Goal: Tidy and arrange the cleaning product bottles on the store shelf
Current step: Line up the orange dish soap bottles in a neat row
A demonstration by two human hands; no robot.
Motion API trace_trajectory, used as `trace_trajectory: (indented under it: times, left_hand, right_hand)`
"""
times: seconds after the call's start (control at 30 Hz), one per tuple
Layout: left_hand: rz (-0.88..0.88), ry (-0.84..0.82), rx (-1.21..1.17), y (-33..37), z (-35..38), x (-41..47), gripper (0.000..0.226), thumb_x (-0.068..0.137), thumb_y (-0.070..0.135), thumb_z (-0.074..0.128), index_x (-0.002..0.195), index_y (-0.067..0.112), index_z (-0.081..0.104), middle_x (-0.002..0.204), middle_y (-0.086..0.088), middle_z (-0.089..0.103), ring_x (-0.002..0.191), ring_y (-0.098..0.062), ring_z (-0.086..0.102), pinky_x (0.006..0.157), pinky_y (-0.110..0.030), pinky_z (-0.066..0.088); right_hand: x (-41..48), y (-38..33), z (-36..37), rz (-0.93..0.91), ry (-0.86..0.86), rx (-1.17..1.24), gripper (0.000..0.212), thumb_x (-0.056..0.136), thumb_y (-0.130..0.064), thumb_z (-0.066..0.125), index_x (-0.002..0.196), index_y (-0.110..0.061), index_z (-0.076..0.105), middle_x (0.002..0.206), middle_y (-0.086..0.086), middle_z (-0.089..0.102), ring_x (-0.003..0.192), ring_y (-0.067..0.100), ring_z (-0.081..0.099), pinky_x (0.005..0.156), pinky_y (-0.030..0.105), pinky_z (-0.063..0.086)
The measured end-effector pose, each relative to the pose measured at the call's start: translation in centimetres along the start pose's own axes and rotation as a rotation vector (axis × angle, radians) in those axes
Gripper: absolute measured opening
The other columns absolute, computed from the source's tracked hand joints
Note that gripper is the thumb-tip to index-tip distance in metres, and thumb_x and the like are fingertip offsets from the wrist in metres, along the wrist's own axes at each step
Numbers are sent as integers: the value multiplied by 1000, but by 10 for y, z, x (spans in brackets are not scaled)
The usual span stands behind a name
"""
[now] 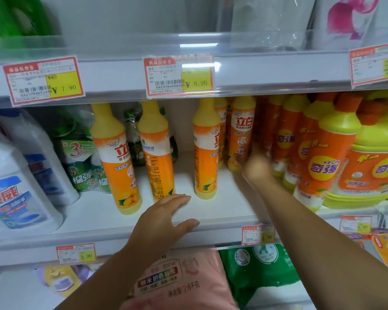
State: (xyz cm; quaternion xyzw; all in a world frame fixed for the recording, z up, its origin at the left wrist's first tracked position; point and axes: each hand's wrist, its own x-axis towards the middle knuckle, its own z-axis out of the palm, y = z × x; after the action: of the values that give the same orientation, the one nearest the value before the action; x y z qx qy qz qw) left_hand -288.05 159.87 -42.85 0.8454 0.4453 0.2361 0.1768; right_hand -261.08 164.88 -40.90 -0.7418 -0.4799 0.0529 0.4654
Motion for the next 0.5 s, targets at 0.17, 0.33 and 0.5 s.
trace_trajectory:
  times: [0.17, 0.33, 0.5]
  left_hand:
    - [-10, -14, -4, -1, 2, 1, 60, 81, 58, 58, 136, 40, 43, 144, 24, 38, 129, 4, 34, 104, -19, 28]
    - [4, -3, -7, -1, 2, -1, 59, 82, 58, 57, 137, 40, 42, 143, 24, 39, 126, 5, 34, 101, -15, 26]
    - [13, 1, -24, 0, 0, -2, 59, 82, 56, 60, 136, 37, 45, 141, 22, 42, 126, 3, 37, 101, -14, 28]
  right_hand:
    - [16, -6, 10, 22, -28, 8, 52, 88, -20, 65, 134, -6, 44, 132, 17, 55, 119, 34, 53, 91, 30, 39]
    - [20, -7, 16, 46, -23, 19, 48, 86, -19, 66, 129, -5, 48, 128, 18, 58, 116, 35, 55, 93, 34, 42]
    - [0, -15, 5, 63, -55, 63, 60, 89, -18, 56, 142, 0, 33, 143, 19, 44, 127, 31, 46, 102, 29, 37]
